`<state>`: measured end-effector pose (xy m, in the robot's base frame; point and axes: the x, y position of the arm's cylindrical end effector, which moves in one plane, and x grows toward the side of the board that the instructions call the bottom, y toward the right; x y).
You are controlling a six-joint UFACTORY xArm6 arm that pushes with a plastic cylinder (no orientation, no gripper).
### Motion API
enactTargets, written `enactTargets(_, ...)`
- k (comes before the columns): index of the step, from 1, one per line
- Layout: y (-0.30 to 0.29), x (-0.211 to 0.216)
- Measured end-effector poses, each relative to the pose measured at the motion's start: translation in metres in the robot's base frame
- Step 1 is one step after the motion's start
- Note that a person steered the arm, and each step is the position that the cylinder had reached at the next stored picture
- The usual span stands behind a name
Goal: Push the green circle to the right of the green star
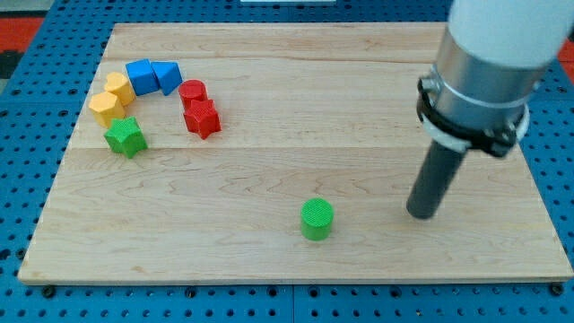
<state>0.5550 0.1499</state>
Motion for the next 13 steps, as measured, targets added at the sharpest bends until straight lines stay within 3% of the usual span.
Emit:
enactTargets(1,-0.035,0.014)
enactTargets(3,-0.166,-0.009)
enactTargets(5,-0.177,0.006)
enactTargets(7,-0.243,-0.024)
enactTargets(10,-0.277,-0.028)
enactTargets(13,-0.285,-0.080)
